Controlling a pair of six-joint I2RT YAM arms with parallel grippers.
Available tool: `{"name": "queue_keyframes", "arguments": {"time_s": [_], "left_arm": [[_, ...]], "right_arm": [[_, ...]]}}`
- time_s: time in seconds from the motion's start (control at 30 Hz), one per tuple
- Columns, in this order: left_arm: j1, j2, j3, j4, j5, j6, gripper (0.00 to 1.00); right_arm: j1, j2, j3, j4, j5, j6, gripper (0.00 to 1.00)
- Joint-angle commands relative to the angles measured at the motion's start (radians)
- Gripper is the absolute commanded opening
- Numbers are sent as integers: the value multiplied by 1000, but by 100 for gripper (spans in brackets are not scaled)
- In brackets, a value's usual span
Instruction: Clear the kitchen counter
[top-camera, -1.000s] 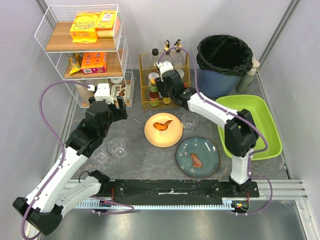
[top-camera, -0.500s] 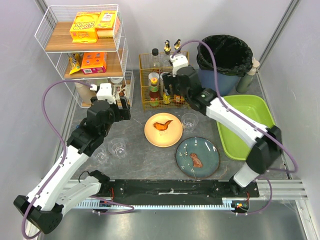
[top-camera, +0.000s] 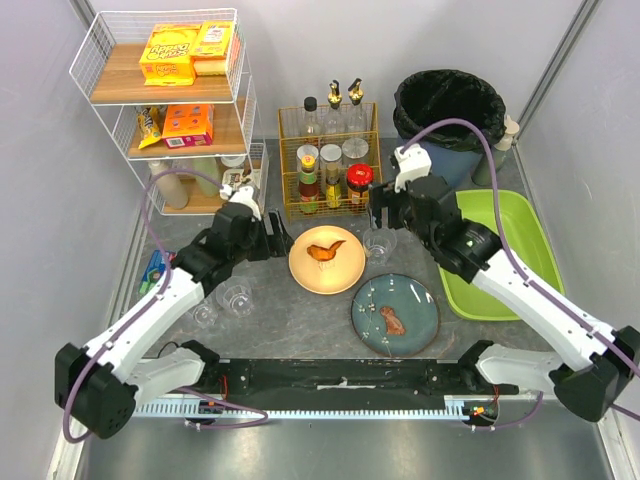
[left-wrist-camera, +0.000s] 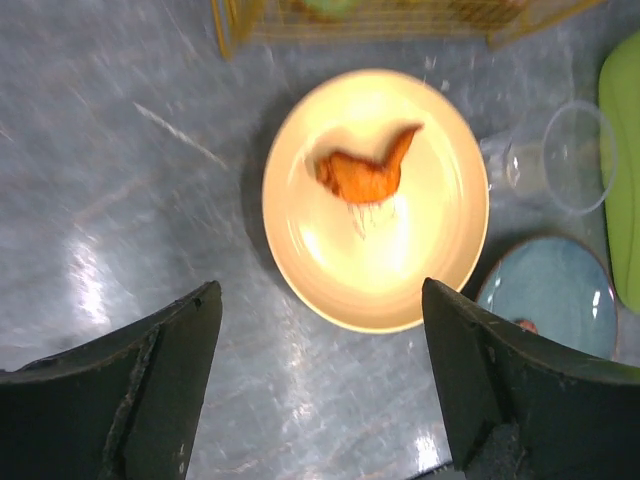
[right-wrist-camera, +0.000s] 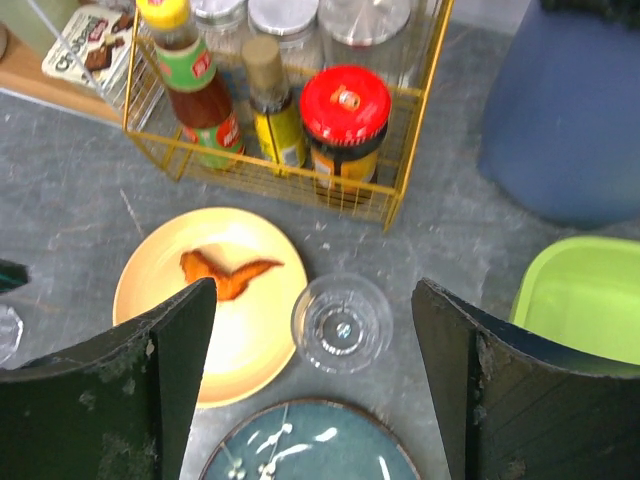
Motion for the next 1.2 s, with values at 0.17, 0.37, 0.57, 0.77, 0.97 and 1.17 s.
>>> {"name": "queue_keyframes", "arguments": {"time_s": [0.17, 0.37, 0.57, 0.77, 0.97, 1.17], "left_arm": [[0, 171, -150, 193, 142, -201, 61], [0, 220, -255, 371, 148, -252, 56], [0, 291, -297, 479, 145, -295, 63], [2, 392, -285, 486, 122, -307, 66], [2, 441, -297, 538, 120, -342, 49], [3, 464, -312, 582, 109, -367, 43]], "right_arm": [[-5, -126, -141, -32, -110, 130, 86], [-5, -173, -176, -37, -141, 189, 86], [-5, -192, -202, -37, -150, 196, 86], [-5, -207, -207, -40, -141, 180, 86], [-5, -209, -211, -43, -129, 165, 87], [-5, -180, -227, -41, -135, 170, 87]]}}
